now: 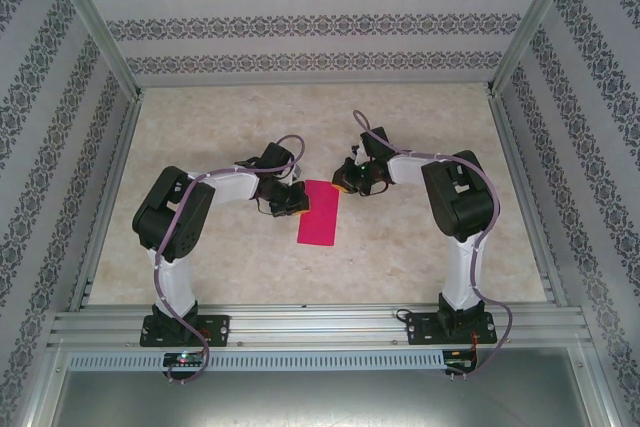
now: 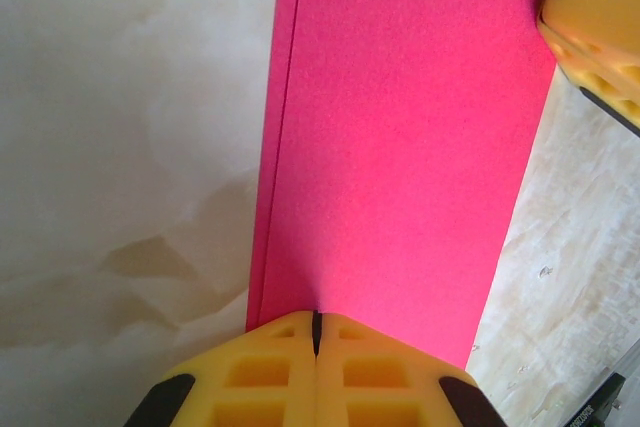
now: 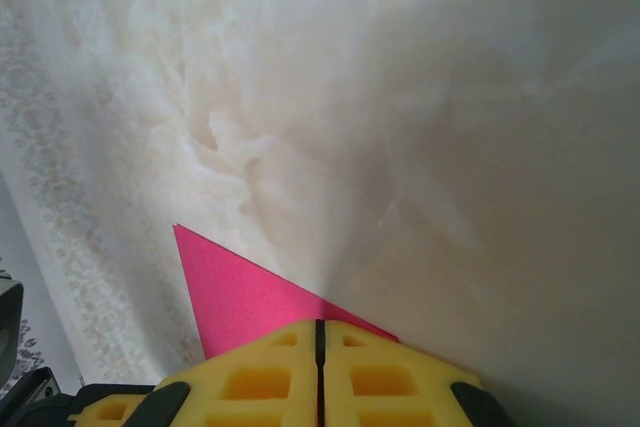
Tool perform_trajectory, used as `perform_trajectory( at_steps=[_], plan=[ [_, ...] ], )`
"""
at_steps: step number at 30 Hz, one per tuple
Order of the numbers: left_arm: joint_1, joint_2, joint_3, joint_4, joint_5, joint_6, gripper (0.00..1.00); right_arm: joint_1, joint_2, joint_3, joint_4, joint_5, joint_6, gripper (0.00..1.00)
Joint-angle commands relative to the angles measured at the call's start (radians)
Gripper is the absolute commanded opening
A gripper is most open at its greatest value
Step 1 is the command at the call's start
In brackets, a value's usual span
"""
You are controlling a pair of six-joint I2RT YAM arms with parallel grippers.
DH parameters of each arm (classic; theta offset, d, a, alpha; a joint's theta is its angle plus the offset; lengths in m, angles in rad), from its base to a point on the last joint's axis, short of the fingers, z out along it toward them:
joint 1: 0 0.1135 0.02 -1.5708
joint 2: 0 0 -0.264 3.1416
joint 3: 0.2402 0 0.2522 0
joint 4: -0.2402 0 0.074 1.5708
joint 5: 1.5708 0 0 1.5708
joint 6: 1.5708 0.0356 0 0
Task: Fold a paper plane with a square sheet of paper (pick it up from the middle)
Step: Fold the square sheet of paper in half at the center of the table.
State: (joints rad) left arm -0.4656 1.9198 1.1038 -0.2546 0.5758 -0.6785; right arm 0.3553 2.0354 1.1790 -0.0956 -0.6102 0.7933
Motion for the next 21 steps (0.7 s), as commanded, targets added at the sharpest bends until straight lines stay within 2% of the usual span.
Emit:
perform_trajectory(
  at_steps=[1, 7, 21],
  plan=[
    [-0.013, 0.032, -0.027, -0.104, -0.061, 0.03, 0.0, -0.009, -0.038, 0.059, -0.101, 0.023, -0.003, 0.09],
    [-0.014, 0.034, -0.027, -0.101, -0.061, 0.028, 0.0, -0.01, -0.026, 0.108, -0.125, -0.005, 0.0, 0.09],
    [-0.013, 0.033, -0.028, -0.098, -0.059, 0.029, 0.0, -0.019, 0.057, 0.01, -0.047, 0.024, 0.032, 0.09]
  ],
)
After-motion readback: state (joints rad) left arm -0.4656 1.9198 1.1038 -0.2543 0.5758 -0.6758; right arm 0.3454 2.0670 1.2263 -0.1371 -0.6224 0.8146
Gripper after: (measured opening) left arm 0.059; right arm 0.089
